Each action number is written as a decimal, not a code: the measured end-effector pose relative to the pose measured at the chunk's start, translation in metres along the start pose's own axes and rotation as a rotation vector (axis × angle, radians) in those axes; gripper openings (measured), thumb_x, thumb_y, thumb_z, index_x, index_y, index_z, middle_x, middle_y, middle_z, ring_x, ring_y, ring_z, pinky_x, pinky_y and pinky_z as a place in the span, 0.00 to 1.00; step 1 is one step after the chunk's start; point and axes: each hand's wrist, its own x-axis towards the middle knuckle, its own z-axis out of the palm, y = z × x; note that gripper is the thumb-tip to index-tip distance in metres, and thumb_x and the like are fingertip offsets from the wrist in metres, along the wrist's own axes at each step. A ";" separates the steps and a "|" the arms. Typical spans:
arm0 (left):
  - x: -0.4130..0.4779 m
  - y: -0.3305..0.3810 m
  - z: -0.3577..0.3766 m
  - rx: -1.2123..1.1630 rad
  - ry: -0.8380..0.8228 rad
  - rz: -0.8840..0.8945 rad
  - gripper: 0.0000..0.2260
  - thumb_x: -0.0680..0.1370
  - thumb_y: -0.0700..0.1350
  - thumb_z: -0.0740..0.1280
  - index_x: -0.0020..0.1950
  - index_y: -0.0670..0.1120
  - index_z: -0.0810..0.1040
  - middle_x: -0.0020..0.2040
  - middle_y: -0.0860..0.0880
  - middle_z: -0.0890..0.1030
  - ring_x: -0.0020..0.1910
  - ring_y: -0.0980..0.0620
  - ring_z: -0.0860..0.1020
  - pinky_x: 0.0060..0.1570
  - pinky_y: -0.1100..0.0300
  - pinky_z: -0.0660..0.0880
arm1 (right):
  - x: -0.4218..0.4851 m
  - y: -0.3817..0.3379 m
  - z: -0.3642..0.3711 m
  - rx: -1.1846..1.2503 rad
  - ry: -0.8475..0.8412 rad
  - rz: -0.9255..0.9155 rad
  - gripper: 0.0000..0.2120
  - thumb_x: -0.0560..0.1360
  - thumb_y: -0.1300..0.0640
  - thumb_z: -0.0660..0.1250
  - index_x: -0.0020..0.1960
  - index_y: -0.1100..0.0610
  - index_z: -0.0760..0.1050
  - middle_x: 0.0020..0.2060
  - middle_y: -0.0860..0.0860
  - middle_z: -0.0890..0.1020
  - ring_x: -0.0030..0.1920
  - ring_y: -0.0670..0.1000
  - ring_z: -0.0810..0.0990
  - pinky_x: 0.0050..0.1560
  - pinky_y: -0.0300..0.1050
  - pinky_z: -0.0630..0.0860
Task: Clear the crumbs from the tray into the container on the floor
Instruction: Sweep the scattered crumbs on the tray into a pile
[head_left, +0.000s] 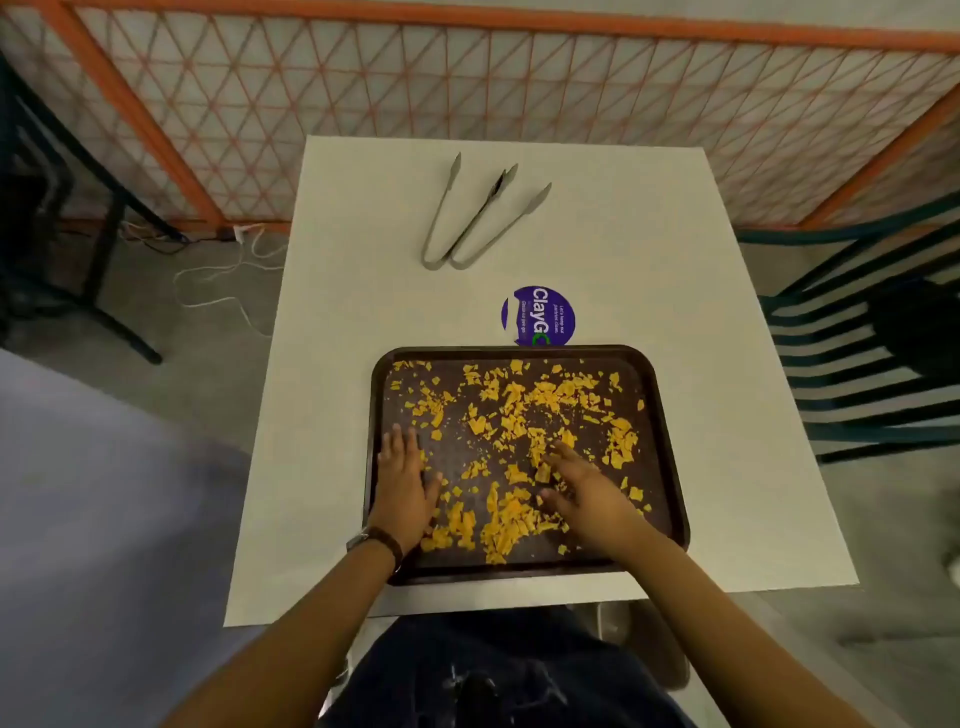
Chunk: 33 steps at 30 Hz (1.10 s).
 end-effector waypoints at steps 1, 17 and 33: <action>-0.001 0.001 0.003 0.028 0.007 -0.006 0.30 0.80 0.51 0.55 0.76 0.43 0.42 0.77 0.43 0.41 0.75 0.46 0.38 0.71 0.54 0.38 | 0.001 0.000 -0.001 0.005 0.004 0.004 0.25 0.78 0.49 0.61 0.74 0.50 0.61 0.77 0.46 0.55 0.75 0.53 0.57 0.73 0.53 0.60; -0.020 0.027 0.003 -0.224 -0.060 0.074 0.29 0.80 0.50 0.55 0.76 0.50 0.43 0.76 0.55 0.37 0.75 0.52 0.47 0.69 0.57 0.59 | -0.002 0.034 0.002 -0.020 -0.040 -0.054 0.25 0.80 0.52 0.58 0.75 0.52 0.58 0.77 0.48 0.52 0.77 0.52 0.50 0.74 0.45 0.48; -0.029 0.034 0.032 -0.098 -0.227 0.012 0.30 0.80 0.54 0.52 0.76 0.49 0.41 0.77 0.51 0.39 0.75 0.51 0.40 0.73 0.47 0.52 | 0.009 0.095 -0.012 0.105 0.233 0.068 0.34 0.79 0.47 0.58 0.77 0.51 0.42 0.77 0.49 0.44 0.77 0.52 0.49 0.74 0.55 0.59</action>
